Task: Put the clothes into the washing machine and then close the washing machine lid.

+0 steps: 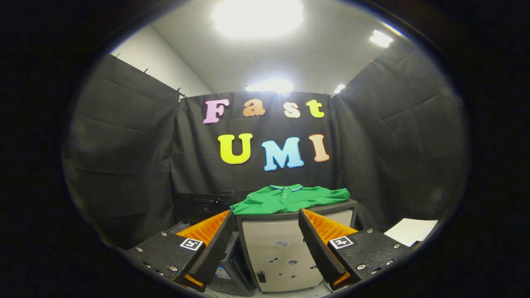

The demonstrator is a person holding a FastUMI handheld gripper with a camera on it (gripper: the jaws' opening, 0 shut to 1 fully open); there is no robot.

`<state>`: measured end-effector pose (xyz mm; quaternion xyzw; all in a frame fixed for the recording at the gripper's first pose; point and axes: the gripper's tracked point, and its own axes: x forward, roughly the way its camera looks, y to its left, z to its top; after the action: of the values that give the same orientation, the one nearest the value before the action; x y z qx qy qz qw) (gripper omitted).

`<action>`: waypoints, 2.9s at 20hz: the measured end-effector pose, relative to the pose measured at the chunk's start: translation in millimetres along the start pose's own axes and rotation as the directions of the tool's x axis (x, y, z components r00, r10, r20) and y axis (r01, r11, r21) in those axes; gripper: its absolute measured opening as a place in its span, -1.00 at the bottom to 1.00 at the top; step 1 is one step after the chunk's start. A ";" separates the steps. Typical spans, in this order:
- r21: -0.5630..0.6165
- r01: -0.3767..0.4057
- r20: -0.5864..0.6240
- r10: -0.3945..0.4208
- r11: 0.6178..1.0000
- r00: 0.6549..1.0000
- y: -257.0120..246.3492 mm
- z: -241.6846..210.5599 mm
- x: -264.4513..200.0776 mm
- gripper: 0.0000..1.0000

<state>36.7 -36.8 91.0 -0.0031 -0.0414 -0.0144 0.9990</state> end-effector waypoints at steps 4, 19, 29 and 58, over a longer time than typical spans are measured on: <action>-0.009 -0.007 0.001 0.007 1.000 1.000 -7.1 17.0 36.0 0.90; -0.025 -0.022 -0.096 0.020 0.999 0.995 -28.3 33.5 169.1 0.90; -0.010 -0.029 -0.230 0.026 1.000 0.973 -49.5 17.4 245.0 0.90; -0.008 0.006 -0.653 -0.010 1.000 0.757 -70.1 -103.3 409.7 0.91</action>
<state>451.3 -119.3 22.4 -0.0005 0.3091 -0.0188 0.9508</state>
